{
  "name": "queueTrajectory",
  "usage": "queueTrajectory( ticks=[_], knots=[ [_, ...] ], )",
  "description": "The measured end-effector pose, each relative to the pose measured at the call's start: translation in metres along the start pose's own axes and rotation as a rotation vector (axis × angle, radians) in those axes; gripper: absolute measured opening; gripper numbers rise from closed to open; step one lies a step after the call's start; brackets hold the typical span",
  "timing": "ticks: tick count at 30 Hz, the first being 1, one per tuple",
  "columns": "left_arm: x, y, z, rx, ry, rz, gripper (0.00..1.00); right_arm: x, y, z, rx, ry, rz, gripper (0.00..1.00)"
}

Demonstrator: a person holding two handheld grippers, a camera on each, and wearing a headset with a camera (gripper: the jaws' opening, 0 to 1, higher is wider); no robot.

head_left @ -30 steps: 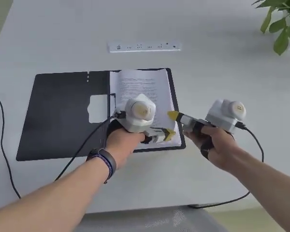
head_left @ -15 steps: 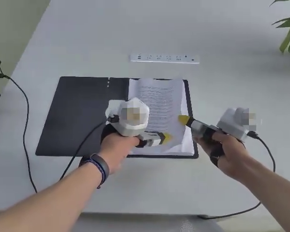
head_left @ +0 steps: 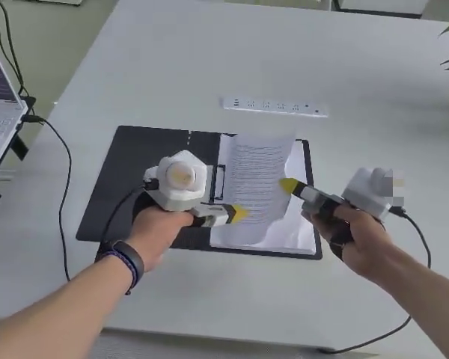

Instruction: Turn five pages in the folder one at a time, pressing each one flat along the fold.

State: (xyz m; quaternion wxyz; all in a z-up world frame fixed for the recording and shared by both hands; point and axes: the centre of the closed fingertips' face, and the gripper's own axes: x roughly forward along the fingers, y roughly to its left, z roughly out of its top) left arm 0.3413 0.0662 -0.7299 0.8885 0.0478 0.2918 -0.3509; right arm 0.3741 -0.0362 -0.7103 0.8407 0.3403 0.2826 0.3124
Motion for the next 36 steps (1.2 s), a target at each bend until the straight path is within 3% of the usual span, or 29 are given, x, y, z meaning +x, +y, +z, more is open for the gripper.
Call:
queueTrajectory(
  ticks=[19, 30, 36],
  knots=[
    [-0.051, 0.035, -0.028, -0.083, -0.044, 0.072, 0.74, 0.049, 0.056, -0.016, -0.061, 0.069, 0.094, 0.0],
    [-0.076, 0.048, -0.047, -0.139, -0.069, 0.11, 0.74, 0.077, 0.111, -0.045, -0.093, 0.133, 0.161, 0.0],
    [-0.091, 0.052, -0.056, -0.155, -0.079, 0.127, 0.75, 0.095, 0.133, -0.061, -0.101, 0.172, 0.195, 0.0]
  ],
)
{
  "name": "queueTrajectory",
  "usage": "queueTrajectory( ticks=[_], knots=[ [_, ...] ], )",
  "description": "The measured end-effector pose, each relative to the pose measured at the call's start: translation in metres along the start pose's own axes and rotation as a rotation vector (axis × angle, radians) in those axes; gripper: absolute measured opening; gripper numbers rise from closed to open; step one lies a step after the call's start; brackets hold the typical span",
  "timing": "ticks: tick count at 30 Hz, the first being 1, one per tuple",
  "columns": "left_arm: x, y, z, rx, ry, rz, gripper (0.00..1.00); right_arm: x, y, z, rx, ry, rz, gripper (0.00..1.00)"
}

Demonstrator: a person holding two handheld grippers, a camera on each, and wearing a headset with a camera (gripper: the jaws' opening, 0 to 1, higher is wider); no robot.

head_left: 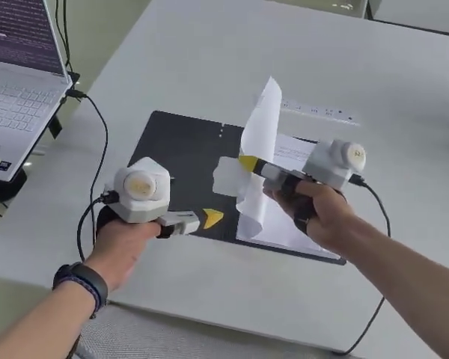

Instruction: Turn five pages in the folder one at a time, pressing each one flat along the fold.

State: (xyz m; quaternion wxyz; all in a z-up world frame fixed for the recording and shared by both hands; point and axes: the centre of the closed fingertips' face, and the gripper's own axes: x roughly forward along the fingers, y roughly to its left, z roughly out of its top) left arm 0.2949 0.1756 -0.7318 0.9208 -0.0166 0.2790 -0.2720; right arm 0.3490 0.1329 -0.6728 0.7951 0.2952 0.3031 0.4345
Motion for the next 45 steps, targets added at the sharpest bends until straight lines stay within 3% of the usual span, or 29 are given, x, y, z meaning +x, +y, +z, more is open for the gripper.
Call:
queueTrajectory(
  ticks=[7, 10, 14, 29, 37, 45],
  knots=[
    [-0.021, 0.01, -0.013, -0.03, -0.003, 0.032, 0.75, 0.026, 0.014, -0.014, -0.001, 0.045, 0.036, 0.0],
    [-0.033, 0.009, -0.013, -0.033, -0.014, 0.043, 0.76, 0.034, 0.01, -0.017, 0.004, 0.061, 0.048, 0.0],
    [-0.042, 0.008, -0.012, -0.042, -0.022, 0.056, 0.76, 0.048, 0.016, -0.026, 0.008, 0.085, 0.062, 0.0],
    [-0.055, 0.005, -0.003, -0.076, -0.052, 0.077, 0.77, 0.081, 0.004, -0.062, 0.077, 0.155, 0.004, 0.0],
    [-0.049, 0.01, 0.0, -0.081, -0.063, 0.079, 0.77, 0.102, -0.04, -0.081, 0.11, 0.205, -0.042, 0.0],
    [-0.044, 0.015, -0.005, -0.093, -0.065, 0.083, 0.77, 0.11, -0.06, -0.096, 0.112, 0.237, -0.063, 0.02]
  ],
)
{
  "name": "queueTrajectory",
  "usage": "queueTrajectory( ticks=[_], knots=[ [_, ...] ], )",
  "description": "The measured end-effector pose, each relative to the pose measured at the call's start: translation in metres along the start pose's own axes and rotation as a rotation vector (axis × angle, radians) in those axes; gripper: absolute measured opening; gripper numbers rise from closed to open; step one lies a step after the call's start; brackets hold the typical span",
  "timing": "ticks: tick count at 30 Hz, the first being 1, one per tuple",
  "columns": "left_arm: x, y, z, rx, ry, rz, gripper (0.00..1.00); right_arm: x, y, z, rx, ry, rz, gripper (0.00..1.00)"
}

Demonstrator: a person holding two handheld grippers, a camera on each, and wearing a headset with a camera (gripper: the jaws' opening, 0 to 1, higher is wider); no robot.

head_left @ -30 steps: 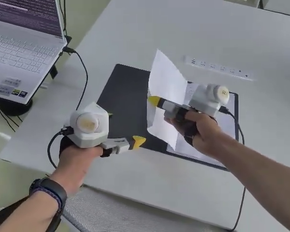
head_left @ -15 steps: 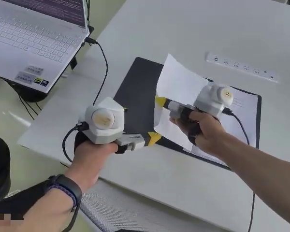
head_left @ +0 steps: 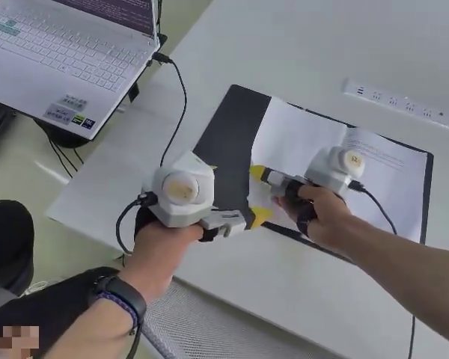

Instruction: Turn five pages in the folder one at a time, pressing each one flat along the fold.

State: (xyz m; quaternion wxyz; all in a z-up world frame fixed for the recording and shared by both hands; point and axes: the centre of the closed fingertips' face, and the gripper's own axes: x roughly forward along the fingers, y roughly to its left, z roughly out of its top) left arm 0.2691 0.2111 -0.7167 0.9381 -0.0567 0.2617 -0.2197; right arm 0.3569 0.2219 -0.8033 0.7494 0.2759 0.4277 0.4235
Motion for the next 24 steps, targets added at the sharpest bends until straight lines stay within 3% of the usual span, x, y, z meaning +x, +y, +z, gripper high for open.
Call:
queueTrajectory(
  ticks=[5, 11, 19, 24],
  knots=[
    [0.004, 0.003, -0.002, -0.011, -0.004, 0.005, 0.77, 0.006, -0.008, -0.017, 0.008, 0.056, -0.016, 0.11],
    [0.007, 0.002, -0.002, -0.007, 0.0, 0.002, 0.77, 0.001, -0.007, -0.017, 0.06, -0.016, -0.013, 0.1],
    [0.007, -0.001, -0.001, -0.007, -0.003, -0.001, 0.77, 0.001, 0.003, -0.019, 0.021, 0.018, 0.013, 0.21],
    [0.007, -0.003, -0.004, -0.003, 0.005, -0.007, 0.76, -0.003, 0.008, -0.021, 0.007, 0.012, 0.027, 0.28]
  ],
)
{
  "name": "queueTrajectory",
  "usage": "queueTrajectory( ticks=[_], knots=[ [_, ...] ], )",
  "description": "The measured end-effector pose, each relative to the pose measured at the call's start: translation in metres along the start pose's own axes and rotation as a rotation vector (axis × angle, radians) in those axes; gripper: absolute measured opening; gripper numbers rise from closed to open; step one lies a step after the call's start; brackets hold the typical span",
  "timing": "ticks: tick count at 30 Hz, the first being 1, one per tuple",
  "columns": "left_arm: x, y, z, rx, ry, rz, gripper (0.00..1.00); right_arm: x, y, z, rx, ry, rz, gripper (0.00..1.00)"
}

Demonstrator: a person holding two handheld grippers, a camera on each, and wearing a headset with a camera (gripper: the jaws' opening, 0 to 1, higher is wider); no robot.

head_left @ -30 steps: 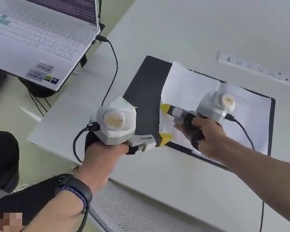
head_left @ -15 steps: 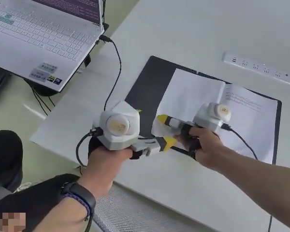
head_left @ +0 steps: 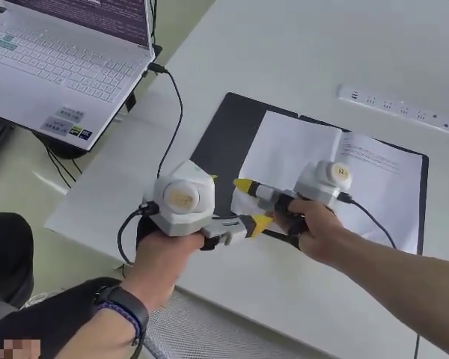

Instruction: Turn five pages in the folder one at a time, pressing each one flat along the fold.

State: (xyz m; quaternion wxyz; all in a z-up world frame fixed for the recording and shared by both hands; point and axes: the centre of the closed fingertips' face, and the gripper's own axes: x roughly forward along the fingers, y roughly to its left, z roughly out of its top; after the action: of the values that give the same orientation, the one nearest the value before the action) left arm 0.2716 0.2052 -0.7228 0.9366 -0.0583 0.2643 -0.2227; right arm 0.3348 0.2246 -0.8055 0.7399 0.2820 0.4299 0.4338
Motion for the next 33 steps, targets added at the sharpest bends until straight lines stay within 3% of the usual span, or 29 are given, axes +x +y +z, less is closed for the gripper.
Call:
queueTrajectory(
  ticks=[9, 14, 18, 21, 24, 28, 33],
  knots=[
    [-0.001, -0.002, -0.002, -0.005, 0.011, -0.014, 0.74, -0.016, 0.007, 0.004, -0.009, -0.011, 0.025, 0.35],
    [0.001, 0.0, -0.006, 0.0, 0.027, -0.021, 0.68, -0.03, 0.011, 0.021, -0.035, -0.048, 0.037, 0.37],
    [0.006, 0.003, -0.009, 0.011, 0.044, -0.023, 0.63, -0.051, 0.014, 0.039, -0.032, -0.108, 0.029, 0.36],
    [0.013, 0.008, -0.013, 0.072, 0.083, -0.015, 0.57, -0.066, 0.018, 0.044, -0.032, -0.132, 0.012, 0.34],
    [0.019, 0.008, -0.013, 0.091, 0.103, -0.029, 0.5, -0.077, 0.019, 0.045, -0.035, -0.143, 0.004, 0.34],
    [0.026, 0.008, -0.005, 0.109, 0.108, -0.037, 0.42, -0.095, 0.014, 0.045, -0.026, -0.16, -0.021, 0.34],
    [0.039, 0.01, -0.016, 0.181, 0.186, -0.041, 0.35, -0.103, 0.005, 0.047, -0.002, -0.174, -0.04, 0.32]
  ],
)
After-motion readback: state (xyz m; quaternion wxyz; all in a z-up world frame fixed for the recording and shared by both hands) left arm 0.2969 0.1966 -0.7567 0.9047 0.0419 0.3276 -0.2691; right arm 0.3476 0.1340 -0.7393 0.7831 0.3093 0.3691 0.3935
